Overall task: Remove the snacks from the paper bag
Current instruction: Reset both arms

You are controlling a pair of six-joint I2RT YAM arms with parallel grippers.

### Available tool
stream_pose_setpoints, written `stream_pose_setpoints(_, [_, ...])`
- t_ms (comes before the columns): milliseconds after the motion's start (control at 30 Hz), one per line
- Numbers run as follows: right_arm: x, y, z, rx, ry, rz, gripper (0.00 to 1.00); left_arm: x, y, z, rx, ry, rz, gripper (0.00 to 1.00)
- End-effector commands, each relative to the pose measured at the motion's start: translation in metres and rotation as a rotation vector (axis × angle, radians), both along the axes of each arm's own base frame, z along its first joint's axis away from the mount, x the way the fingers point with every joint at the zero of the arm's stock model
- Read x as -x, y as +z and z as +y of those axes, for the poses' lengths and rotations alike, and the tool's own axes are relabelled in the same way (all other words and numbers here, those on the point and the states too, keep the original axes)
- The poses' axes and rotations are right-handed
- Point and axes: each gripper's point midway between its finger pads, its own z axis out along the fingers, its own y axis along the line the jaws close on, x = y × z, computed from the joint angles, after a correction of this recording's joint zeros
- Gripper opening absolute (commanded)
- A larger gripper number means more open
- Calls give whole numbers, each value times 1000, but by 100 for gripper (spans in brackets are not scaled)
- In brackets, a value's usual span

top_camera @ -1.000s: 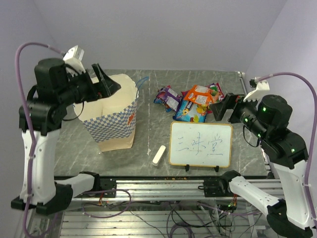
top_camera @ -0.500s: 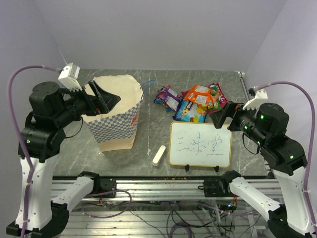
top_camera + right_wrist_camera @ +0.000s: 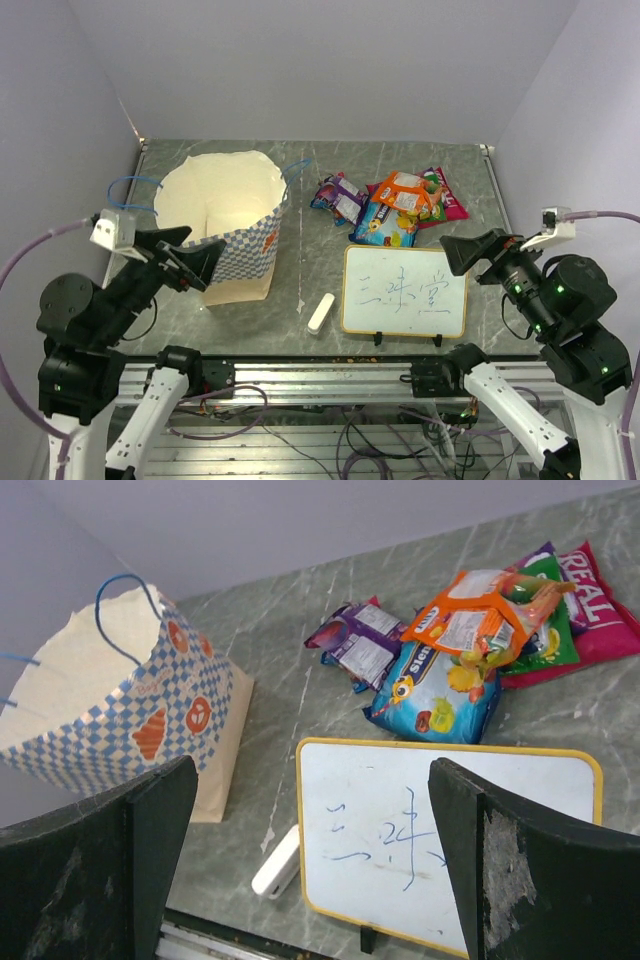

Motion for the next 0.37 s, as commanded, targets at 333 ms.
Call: stream_pose_setpoints(333, [-8,-9,-25,-42,-174,36,100,11,5,32,157,183,-34,94])
